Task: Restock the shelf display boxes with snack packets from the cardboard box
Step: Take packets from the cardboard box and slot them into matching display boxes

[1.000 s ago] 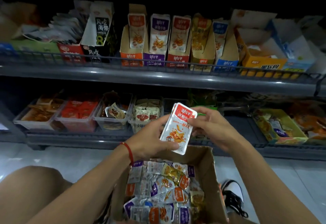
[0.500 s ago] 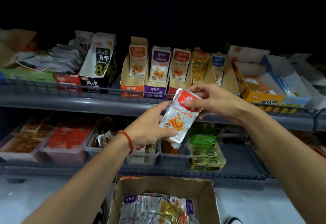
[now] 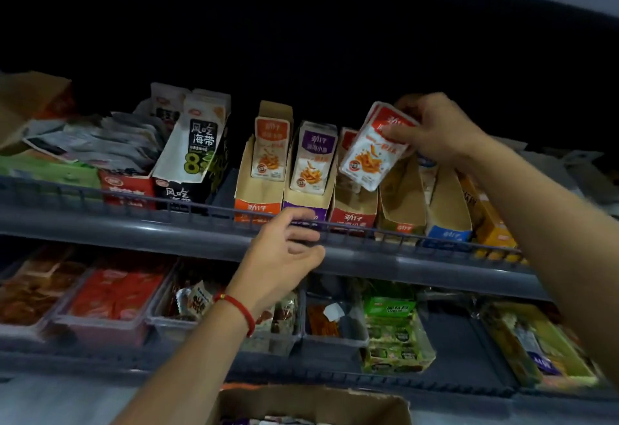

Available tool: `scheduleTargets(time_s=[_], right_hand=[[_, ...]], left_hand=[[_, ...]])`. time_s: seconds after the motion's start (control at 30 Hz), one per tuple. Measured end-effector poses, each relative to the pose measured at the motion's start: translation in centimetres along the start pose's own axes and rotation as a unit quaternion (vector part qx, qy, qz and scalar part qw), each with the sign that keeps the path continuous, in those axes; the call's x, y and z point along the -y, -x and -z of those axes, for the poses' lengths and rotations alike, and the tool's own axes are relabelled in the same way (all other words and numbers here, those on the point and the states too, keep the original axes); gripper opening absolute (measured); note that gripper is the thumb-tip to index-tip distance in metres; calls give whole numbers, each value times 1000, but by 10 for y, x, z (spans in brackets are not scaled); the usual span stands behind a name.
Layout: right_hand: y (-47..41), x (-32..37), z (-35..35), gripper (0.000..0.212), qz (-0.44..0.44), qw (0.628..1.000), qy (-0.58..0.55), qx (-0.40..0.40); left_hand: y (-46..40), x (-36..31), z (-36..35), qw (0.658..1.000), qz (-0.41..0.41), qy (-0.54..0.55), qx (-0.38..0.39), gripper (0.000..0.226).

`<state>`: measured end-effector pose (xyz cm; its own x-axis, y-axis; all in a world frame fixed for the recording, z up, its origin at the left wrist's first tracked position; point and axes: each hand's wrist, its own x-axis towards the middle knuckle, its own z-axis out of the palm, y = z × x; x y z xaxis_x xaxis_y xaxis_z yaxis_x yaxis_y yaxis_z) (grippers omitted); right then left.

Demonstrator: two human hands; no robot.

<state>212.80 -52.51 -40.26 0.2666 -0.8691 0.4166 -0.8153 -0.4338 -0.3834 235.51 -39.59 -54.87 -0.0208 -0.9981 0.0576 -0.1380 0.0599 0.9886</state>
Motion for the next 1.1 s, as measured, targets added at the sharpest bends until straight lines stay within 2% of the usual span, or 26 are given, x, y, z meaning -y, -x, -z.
scheduleTargets(time_s=[0.13,0.37,0.5,0.7,1.0,1.1], right_hand=[[-32,1,-18,43,-14,997,64,32],[-44,-5,-42,33,-40,987,119,101],[-44,-6,-57,35,-30,982,158,98],[-45,-13,-76,52,-38,972,219,77],[-46,-17,-82,42,-7,974,224,13],[-51,-22,-89,52,-18,972,232,10]], left_hand=[[-2,0,5,1000,12,-6,-20,45],[0,-2,7,999,21,-38,-16,43],[1,-3,7,999,27,-33,-15,43],[3,-3,8,999,31,-37,-15,44],[4,-3,8,998,39,-37,-17,45],[4,-4,7,998,42,-41,-16,46]])
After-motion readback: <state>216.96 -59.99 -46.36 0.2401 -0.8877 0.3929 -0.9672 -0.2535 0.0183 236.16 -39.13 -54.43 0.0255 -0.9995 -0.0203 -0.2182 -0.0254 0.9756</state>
